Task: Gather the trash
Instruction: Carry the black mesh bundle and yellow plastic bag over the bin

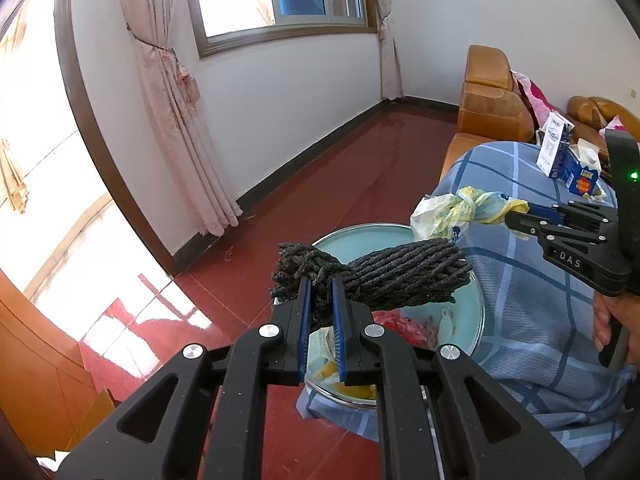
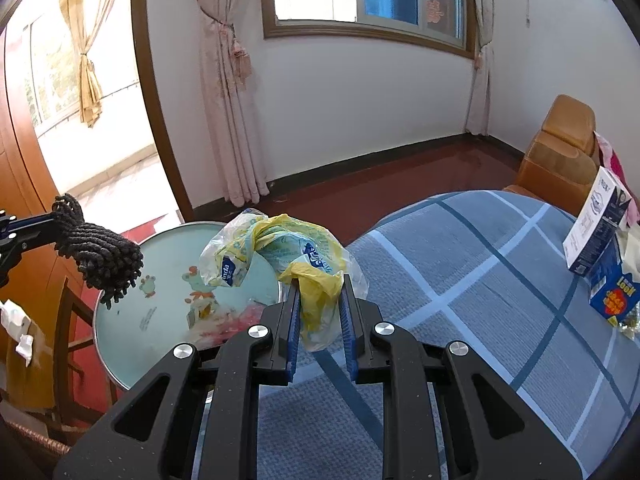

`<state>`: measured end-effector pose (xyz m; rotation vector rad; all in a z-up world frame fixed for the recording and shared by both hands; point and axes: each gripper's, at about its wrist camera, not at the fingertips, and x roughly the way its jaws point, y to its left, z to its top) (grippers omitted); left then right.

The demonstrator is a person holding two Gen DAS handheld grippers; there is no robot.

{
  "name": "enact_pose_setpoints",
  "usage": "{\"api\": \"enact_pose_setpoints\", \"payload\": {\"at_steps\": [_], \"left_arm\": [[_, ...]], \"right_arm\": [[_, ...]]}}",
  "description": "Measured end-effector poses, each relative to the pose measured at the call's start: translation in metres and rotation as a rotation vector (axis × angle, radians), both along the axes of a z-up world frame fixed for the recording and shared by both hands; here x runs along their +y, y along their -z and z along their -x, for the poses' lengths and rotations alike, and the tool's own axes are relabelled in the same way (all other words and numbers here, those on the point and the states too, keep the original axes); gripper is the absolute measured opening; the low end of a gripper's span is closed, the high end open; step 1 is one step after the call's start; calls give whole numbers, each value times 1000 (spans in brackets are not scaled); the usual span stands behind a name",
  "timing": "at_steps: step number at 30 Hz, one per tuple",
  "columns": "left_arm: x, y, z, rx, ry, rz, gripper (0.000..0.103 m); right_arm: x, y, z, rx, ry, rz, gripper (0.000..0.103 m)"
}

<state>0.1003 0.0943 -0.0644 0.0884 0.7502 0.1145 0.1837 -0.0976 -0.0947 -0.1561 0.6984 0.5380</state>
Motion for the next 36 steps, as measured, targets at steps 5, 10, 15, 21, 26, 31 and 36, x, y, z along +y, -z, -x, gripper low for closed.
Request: {"api": "enact_pose_setpoints", "payload": {"at_steps": [5, 10, 15, 21, 26, 31, 36], "left_arm": [[1, 1, 0, 3, -9, 0, 10], [3, 2, 0, 6, -17, 1, 10], [4, 3, -1, 8, -22, 3, 10], [4, 3, -1, 9, -22, 4, 10], [4, 3, -1, 9, -23, 5, 10], [5, 3, -1, 9, -24, 4, 10], [4, 4, -1, 11, -24, 4, 10]], "right_arm": [[2, 0, 0, 0, -6, 3, 19], [4, 0, 1, -3, -11, 6, 19], [5, 0, 2, -6, -15, 12, 19], [7, -1, 4, -10, -17, 12, 19], [8, -1, 5, -13, -22, 13, 19], [8, -1, 4, -14, -24, 15, 19], [12, -1, 6, -18, -33, 20, 19]]}}
